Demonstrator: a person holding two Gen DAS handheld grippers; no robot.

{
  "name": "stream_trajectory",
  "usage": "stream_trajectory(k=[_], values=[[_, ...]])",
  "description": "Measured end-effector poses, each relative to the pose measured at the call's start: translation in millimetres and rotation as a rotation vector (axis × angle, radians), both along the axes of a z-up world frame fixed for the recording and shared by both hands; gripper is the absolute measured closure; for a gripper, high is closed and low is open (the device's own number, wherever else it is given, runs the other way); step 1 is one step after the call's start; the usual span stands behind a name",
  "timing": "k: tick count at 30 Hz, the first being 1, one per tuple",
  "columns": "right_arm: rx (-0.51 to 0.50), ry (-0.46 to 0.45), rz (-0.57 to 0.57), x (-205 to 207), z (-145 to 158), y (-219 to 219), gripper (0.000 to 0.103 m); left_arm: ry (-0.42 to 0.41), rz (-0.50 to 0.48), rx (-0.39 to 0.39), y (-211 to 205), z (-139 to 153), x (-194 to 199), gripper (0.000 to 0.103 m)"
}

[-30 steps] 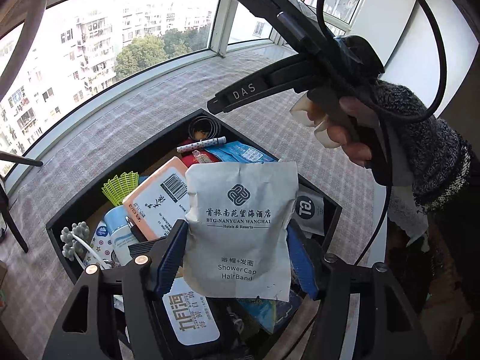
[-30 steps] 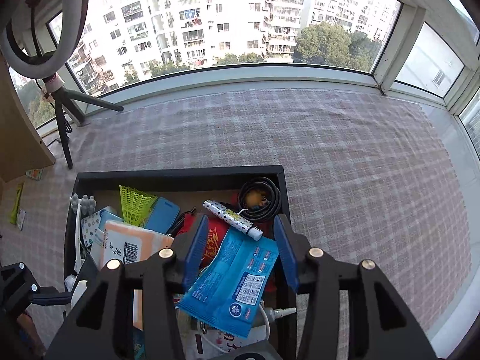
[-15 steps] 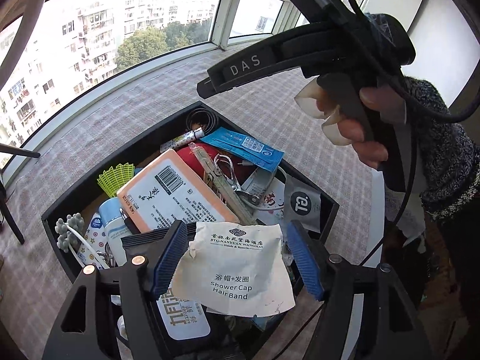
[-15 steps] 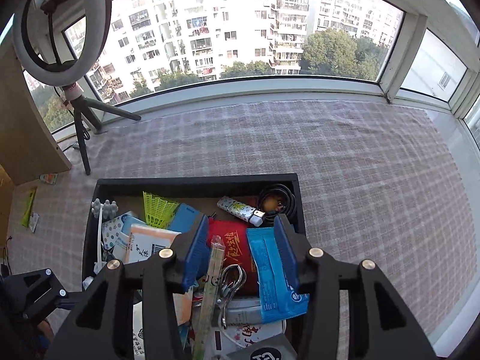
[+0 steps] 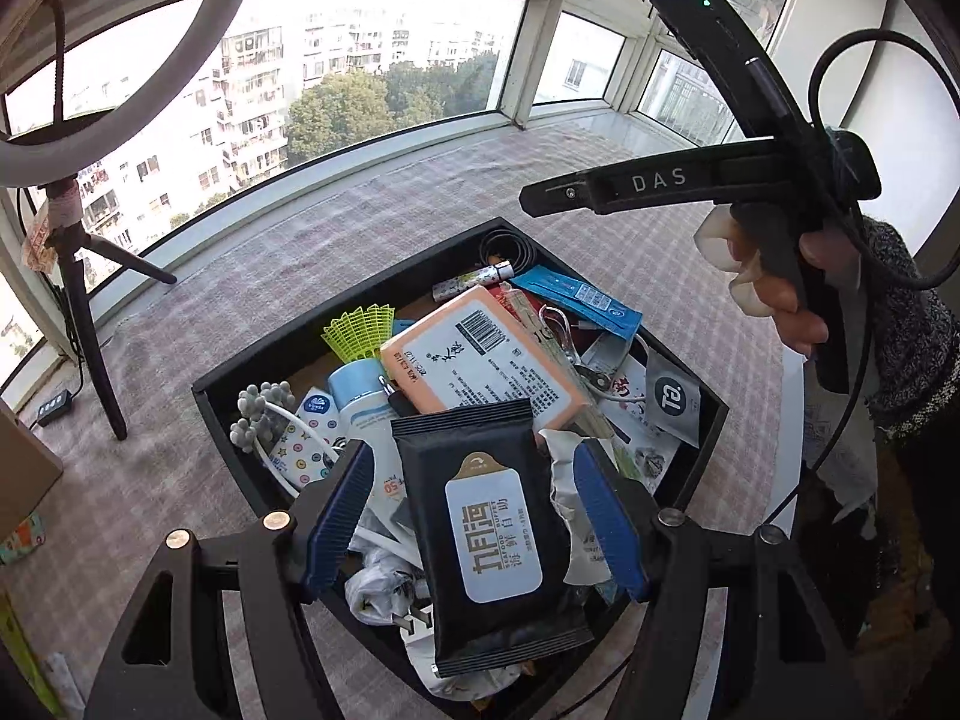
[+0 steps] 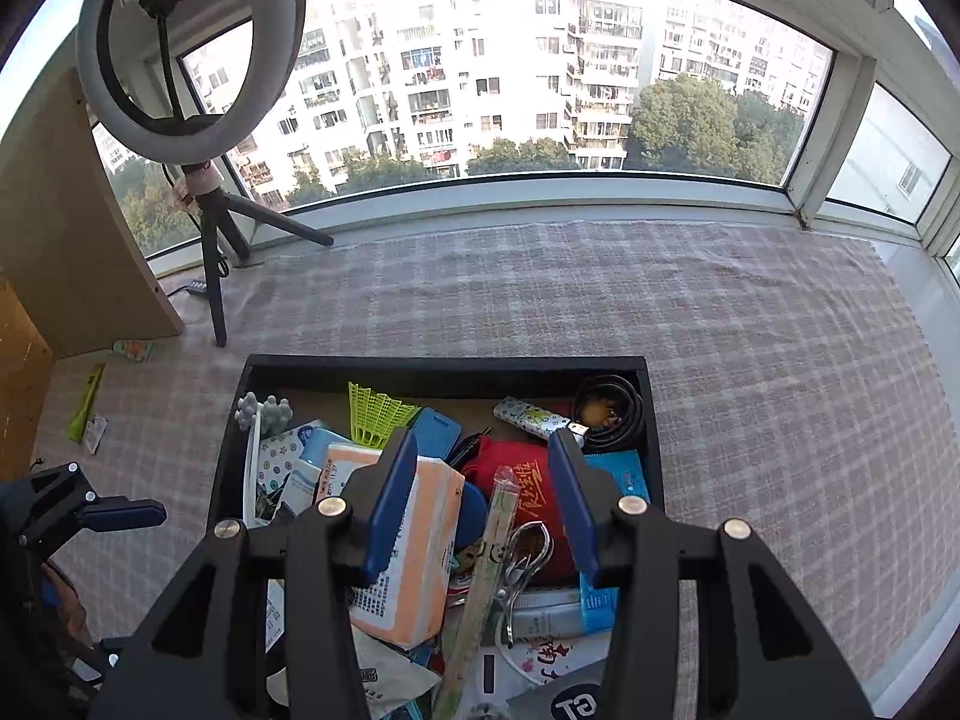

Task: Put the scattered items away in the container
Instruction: 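Move both grippers back over the remaining items on the cloth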

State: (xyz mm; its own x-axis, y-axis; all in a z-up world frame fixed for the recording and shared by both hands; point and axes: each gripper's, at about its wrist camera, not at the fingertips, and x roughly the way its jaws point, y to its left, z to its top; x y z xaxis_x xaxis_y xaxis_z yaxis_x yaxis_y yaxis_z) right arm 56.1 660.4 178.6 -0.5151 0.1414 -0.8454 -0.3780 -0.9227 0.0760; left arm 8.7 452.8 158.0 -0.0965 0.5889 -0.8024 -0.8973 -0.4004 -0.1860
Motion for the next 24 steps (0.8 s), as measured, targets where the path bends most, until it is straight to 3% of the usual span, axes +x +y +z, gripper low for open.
stream_trajectory(k=[7,13,18,24], values=[[-0.019,0.007,0.155,-35,3,-70,0.058,0.017,0.197,-0.052,-102,-16,-44,0.036],[-0.021,0.001,0.378,-86,1,-160,0.058,-0.018,0.474,-0.107,-213,-38,-101,0.036],[-0.053,-0.014,0.564,-135,-12,-240,0.058,-0.013,0.694,-0.145,-307,-52,-137,0.037],[-0.093,-0.06,0.749,-178,-46,-348,0.058,-0.045,0.829,-0.217,-388,-68,-177,0.037]])
